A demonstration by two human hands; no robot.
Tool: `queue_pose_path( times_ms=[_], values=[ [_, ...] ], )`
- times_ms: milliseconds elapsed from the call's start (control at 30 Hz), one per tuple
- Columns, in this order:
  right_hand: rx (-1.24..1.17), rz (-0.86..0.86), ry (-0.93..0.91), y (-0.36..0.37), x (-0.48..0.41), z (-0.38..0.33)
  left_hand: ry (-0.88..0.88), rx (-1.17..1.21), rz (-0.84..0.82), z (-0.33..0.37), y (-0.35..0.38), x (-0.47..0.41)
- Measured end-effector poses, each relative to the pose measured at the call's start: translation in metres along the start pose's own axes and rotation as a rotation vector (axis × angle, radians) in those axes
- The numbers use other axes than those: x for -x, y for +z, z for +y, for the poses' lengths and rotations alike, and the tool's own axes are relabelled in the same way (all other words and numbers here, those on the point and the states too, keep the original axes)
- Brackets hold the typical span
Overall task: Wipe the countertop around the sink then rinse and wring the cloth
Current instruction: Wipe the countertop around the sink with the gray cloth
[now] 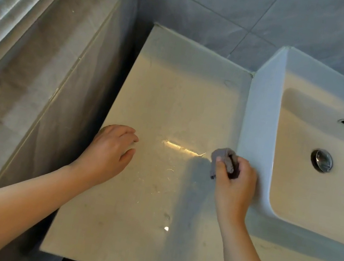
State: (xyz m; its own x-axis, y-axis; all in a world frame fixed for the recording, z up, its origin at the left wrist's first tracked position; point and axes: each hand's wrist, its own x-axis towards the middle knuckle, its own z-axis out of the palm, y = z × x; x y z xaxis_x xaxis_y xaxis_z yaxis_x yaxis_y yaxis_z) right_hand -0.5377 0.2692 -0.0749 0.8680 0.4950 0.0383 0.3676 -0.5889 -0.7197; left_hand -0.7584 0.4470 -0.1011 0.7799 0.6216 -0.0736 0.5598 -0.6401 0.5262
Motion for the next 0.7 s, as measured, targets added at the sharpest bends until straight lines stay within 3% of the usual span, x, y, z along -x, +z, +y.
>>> queue_pose_path(
  times_ms=[200,300,500,700],
  values=[
    [0.241,0.160,-0.049,0.018,-0.035,0.001,-0.023,-0.002,0.023,0.000,0.003,0.007],
    [0.277,0.142,-0.069,0.030,-0.041,0.010,-0.084,-0.013,0.047,-0.004,0.001,0.013],
    [0.085,0.119,-0.037,0.037,-0.025,0.012,-0.231,0.023,0.043,-0.002,0.000,0.032],
    [-0.062,-0.079,-0.149,0.049,0.031,0.000,-0.355,0.060,0.043,-0.001,0.011,0.051]
  ],
)
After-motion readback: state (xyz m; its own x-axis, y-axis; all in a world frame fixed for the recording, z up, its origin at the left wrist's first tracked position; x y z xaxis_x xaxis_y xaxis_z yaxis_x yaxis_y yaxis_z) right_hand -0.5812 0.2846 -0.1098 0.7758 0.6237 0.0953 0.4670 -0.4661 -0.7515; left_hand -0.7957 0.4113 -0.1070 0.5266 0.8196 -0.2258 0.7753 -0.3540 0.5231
